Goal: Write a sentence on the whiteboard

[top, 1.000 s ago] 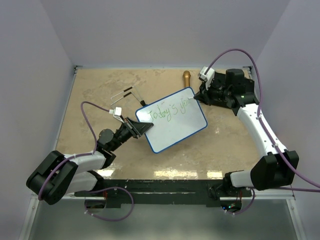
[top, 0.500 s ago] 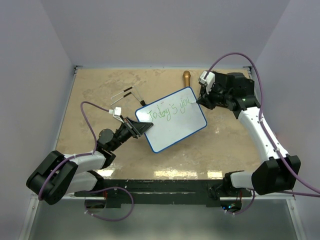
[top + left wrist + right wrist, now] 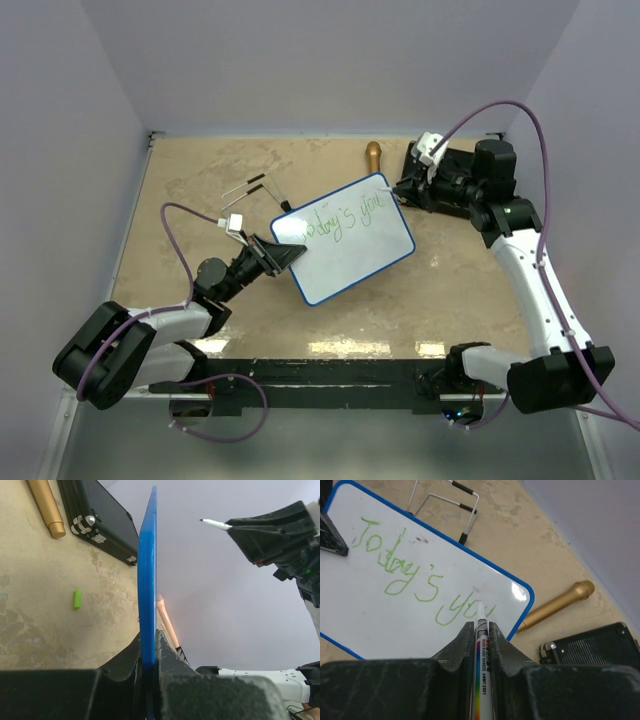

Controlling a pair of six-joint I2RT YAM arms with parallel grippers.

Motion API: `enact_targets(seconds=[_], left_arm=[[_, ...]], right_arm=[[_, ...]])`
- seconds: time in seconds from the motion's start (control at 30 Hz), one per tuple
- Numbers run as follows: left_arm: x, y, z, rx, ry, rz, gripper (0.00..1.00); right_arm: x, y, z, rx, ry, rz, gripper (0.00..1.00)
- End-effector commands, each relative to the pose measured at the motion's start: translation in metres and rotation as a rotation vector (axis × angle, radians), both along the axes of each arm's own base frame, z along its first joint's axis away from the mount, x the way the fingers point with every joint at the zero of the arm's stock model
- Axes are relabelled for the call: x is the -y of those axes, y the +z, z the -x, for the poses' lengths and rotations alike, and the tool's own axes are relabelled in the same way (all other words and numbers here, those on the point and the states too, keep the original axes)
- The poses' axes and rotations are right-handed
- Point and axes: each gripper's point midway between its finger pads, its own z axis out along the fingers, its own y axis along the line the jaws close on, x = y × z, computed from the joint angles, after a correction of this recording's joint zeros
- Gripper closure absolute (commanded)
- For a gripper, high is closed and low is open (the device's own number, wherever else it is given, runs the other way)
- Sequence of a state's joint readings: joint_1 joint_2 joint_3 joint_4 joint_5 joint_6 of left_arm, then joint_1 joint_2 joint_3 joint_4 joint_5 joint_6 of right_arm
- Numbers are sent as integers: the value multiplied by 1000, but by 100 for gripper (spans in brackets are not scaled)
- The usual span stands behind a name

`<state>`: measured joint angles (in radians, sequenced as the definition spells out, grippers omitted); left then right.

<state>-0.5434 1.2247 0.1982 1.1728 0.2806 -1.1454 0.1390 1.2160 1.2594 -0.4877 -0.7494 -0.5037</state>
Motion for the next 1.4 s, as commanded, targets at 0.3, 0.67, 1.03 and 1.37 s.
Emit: enact_targets(seconds=[0.3, 0.67, 1.03, 1.37], left_arm=[[-41, 165, 60, 650, 13, 408, 100], [-43, 171, 56, 663, 43, 414, 100], [-46, 173, 56, 672, 58, 420, 100], [-47, 171, 56, 669, 65, 416, 100]], right_arm=[[-16, 18, 26, 59, 141, -65, 100], [-19, 10, 34, 32, 189, -45, 100], [-20, 4, 46, 29, 253, -15, 100], [-22, -2, 51, 15, 281, -2, 100]])
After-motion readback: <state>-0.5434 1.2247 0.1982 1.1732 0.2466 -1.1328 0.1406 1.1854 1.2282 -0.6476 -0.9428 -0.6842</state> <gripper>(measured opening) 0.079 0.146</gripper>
